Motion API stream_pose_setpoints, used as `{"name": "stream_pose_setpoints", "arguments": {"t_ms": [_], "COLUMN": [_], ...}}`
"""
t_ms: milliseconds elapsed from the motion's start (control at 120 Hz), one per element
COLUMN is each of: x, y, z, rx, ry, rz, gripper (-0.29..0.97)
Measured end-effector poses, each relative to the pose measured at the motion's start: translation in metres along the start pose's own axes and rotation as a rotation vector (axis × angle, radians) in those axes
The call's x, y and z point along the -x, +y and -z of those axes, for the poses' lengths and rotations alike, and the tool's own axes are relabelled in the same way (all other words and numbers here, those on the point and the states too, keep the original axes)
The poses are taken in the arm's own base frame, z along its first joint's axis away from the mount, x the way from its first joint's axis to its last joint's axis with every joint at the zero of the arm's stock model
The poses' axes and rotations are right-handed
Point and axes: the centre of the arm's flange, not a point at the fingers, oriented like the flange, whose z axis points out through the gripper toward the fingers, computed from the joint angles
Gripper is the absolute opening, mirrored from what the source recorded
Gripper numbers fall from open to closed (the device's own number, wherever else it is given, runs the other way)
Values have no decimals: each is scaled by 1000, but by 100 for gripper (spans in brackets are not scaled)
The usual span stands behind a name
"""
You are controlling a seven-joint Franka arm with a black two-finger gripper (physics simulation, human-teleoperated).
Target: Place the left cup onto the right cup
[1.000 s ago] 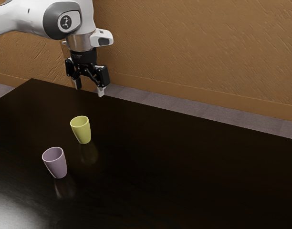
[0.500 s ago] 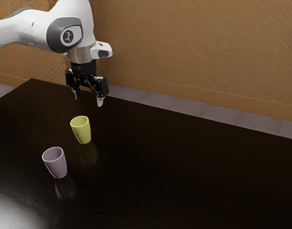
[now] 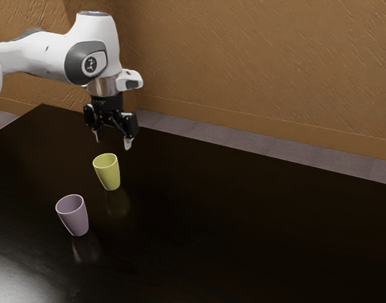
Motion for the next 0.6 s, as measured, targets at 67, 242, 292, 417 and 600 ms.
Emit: {"name": "stream_pose_setpoints", "arguments": {"t_ms": [67, 242, 292, 417, 600], "x": [-3, -13, -16, -23, -34], "y": [-7, -15, -20, -31, -43], "z": [-6, -26, -32, -46, -64], "rx": [1, 0, -1, -1, -2], "ry": [-6, -24, -28, -38, -44], "rz": [13, 28, 36, 50, 60], "gripper": [64, 62, 62, 60, 59]}}
